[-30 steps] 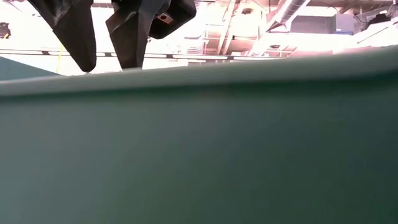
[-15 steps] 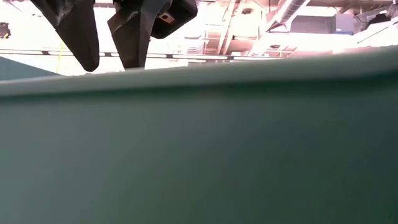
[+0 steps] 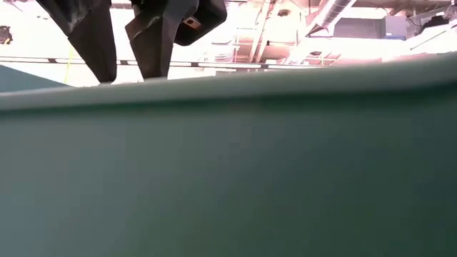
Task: Sort crayons
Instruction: Put the orange crayon into the orange bin
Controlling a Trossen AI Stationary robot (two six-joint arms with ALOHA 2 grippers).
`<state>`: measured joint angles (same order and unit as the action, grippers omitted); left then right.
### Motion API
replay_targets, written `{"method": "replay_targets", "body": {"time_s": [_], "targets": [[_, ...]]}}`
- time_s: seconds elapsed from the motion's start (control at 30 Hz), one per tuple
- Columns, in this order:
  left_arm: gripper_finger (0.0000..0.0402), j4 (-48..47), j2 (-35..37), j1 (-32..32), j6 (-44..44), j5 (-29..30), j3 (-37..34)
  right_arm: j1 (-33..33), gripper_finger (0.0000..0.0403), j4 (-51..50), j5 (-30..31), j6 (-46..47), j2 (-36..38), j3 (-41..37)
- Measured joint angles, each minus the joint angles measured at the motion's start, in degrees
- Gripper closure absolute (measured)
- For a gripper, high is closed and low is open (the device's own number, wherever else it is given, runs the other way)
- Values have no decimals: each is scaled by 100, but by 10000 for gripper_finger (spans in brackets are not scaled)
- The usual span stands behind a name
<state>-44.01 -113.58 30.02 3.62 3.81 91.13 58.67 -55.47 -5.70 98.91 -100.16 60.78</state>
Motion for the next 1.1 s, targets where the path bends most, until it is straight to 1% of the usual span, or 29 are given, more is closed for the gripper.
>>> {"method": "replay_targets", "body": {"time_s": [0.17,0.43,0.7,1.0,1.1], "targets": [[260,-7,0,5,-47,-2,0,103,290,60,-29,254,0,-3],[260,-15,0,13,-45,-2,0,212,289,286,-49,567,4,-5],[260,-17,0,17,-90,-5,0,282,289,355,-49,621,-28,-10],[260,-17,0,17,-120,-37,0,297,289,210,-42,628,-31,-10],[260,-17,0,17,-121,-37,0,304,277,219,-28,582,-31,-10]]}}
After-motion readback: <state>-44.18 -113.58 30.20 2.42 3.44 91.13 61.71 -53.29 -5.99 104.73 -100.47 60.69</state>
